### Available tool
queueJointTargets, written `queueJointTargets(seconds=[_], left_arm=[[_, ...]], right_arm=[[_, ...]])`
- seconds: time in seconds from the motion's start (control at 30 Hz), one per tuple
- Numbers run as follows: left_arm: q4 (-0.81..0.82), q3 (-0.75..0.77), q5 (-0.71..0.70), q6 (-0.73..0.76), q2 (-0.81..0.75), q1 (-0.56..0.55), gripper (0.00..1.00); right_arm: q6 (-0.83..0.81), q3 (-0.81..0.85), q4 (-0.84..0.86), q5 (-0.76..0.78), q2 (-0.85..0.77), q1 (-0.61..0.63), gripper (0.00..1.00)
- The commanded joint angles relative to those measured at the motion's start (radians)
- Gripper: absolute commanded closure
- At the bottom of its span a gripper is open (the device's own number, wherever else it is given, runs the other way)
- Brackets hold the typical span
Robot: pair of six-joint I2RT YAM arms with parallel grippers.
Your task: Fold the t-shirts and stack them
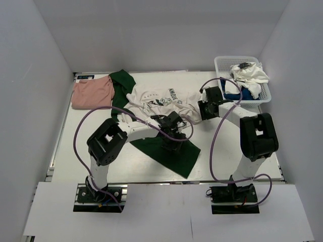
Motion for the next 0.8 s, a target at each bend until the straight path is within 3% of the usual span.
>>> queueJointTargets(seconds=[0.0, 0.03, 0.07, 0.13, 0.17, 0.2, 0.37, 0.5, 0.77], left_arm=[[-0.025, -0.058, -0.106, -0.005, 0.066, -0.020, 0.40], [-0.040, -0.058, -0.129, -0.005, 0.077, -0.020, 0.45], [-0.051, -0.070, -0.153, -0.015, 0.077, -0.020, 0.48], [-0.060, -0.096, -0.199, -0.015, 0.077, -0.011, 0.66], [-0.060, -0.106, -0.199, -0.024, 0.077, -0.011, 0.74], [-0.051, -0.116, -0.228, -0.039, 0.077, -0.011, 1.00], [-0.088, -0.130, -0.350, -0.065, 0.014, -0.002, 1.00], [-0.177, -0.208, -0.556, -0.110, -0.122, 0.007, 1.00], [-0.431, -0.261, -0.745, -0.292, -0.312, 0.027, 1.00]], right_arm=[[-0.019, 0.061, 0.087, 0.022, 0.042, 0.005, 0.55], [-0.016, 0.072, 0.090, 0.005, 0.047, 0.002, 0.66], [-0.018, 0.089, 0.093, -0.009, 0.052, -0.001, 0.71], [-0.013, 0.098, 0.095, -0.045, 0.059, 0.001, 0.77], [-0.010, 0.101, 0.110, -0.053, 0.056, -0.001, 0.91], [0.008, 0.101, 0.112, -0.075, 0.049, -0.001, 0.98], [0.069, 0.150, 0.041, -0.052, -0.023, -0.004, 1.00], [0.134, 0.193, -0.003, 0.037, -0.147, -0.013, 1.00], [0.197, 0.245, -0.117, 0.184, -0.333, -0.033, 1.00]])
